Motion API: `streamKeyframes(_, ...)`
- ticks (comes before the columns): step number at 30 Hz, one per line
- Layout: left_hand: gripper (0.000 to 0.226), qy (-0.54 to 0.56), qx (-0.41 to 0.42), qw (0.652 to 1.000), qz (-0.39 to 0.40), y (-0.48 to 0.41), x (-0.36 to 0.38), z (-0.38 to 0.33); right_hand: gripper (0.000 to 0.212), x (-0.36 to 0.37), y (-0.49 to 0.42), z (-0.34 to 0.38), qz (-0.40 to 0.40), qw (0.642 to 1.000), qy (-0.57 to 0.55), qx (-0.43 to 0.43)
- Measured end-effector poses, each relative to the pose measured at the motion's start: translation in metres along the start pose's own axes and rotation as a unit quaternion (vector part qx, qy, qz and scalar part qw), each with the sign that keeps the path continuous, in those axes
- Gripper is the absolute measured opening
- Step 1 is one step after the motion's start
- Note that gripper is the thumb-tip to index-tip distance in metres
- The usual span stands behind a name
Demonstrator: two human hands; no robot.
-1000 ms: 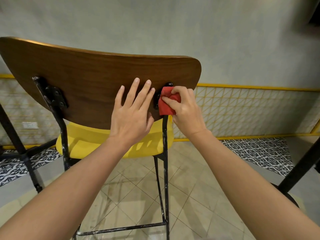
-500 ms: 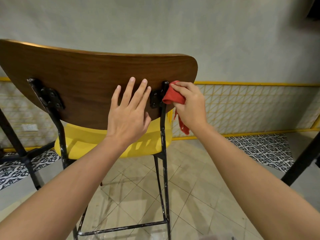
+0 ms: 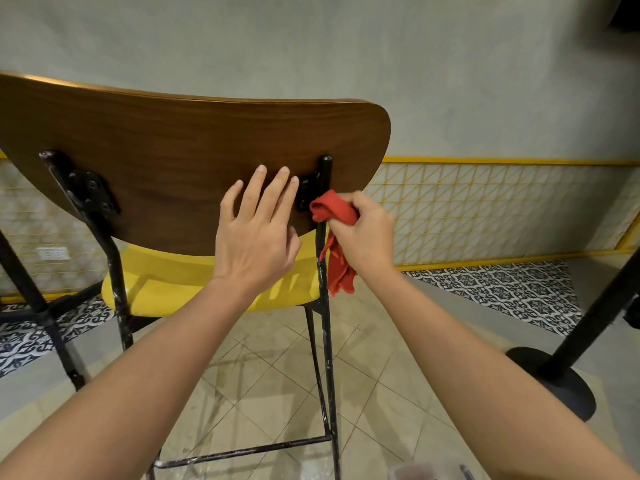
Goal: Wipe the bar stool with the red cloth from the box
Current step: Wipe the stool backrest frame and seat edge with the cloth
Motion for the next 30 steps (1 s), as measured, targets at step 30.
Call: streamKeyframes(30,0.065,0.021,0.004,0.997,0.074,0.04,0.039,-0.019,0.025,0.009,0.016,-0.049,0.077,0.995,0.066,0.02)
Point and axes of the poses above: each hand's wrist, its own y-axis away from the middle knuckle, its own x-axis out of the palm, z = x × y, the point moved 4 cm from there along -y, towards the middle knuckle, and after that the axes turned 2 degrees about -x, right-handed, at the moved point
